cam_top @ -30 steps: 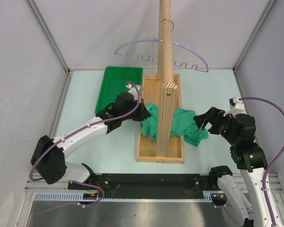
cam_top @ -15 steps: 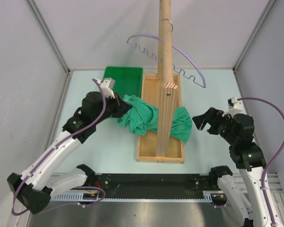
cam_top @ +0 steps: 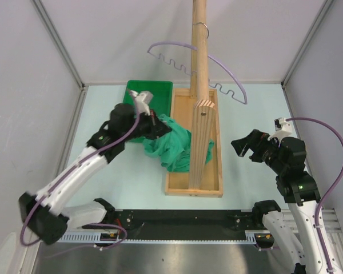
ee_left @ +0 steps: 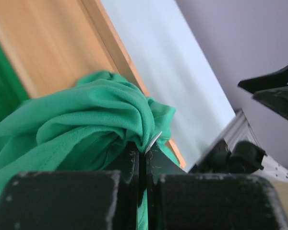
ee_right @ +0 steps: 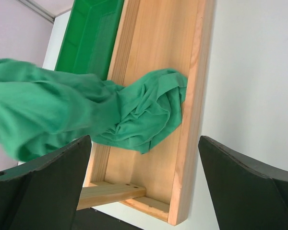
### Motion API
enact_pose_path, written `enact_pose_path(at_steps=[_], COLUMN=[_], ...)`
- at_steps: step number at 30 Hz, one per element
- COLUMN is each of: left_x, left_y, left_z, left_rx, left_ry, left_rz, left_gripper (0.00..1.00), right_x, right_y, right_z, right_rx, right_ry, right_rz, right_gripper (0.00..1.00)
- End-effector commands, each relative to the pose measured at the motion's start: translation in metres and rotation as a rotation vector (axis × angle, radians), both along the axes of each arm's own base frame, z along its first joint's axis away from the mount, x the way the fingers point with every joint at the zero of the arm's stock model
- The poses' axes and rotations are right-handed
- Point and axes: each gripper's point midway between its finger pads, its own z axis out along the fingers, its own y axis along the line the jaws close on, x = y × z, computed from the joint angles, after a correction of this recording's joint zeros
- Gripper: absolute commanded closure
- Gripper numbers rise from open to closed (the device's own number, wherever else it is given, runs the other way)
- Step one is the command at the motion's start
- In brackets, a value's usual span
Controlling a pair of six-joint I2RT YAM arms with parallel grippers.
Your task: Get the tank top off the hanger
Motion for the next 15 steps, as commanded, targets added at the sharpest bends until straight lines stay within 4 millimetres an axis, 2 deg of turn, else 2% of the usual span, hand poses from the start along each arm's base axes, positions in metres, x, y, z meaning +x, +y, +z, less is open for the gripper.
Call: enact_pose_path(at_steps=[1,2,4,5,7,8,9,11,13,14,15], left_x=[-0.009,-0.005,-0.008,-0.004,-0.002,0.0,-0.001,-0.001,-0.002,-0.001,-0.003], left_y=[-0.056,-0.061,-0.076,-0.085,-0.099,-0.104,-0.109,-0.111,-0.113,-0.113,-0.116], left_z=[-0.011,-0.012,-0.022,-0.038,-0.046,-0.068,-0.067,-0.078,-0.094,-0.098,-0.104], left_rx=[-0.044,-0.041,-0.027,-0.007,0.017,0.057,0.062,0.083,0.119,0.128,0.136], left_ry=[0.093,0.069,0.077,0.11,0.132,0.191,0.195,0.211,0.226,0.233,0.245], left_rz=[-0.223,-0.205,-0.229,-0.238,-0.279,-0.292,-0.317,-0.325,-0.331,-0.338,-0.362], left_gripper=[1.0,1.0,1.0,1.0,1.0,1.0,1.0,1.0,0.94,0.88,0.73], right_x=[0.0,0.0,0.0,0.0,0.0,0.0,0.0,0.0,-0.001,-0.001,-0.001], right_y=[0.002,0.001,0.002,0.002,0.002,0.002,0.002,0.0,-0.002,-0.003,-0.003], right_z=[0.015,0.016,0.016,0.015,0.015,0.013,0.012,0.011,0.011,0.012,0.011], right_rx=[0.022,0.02,0.02,0.02,0.022,0.02,0.02,0.008,0.002,-0.004,-0.003], right_ry=[-0.044,-0.046,-0.044,-0.041,-0.04,-0.035,-0.033,-0.031,-0.031,-0.036,-0.033], right_rz=[0.004,0.003,0.003,0.003,0.002,0.004,0.004,-0.002,-0.007,-0.012,-0.012], right_gripper=[0.0,0.0,0.0,0.0,0.0,0.0,0.0,0.0,0.0,0.0,0.0])
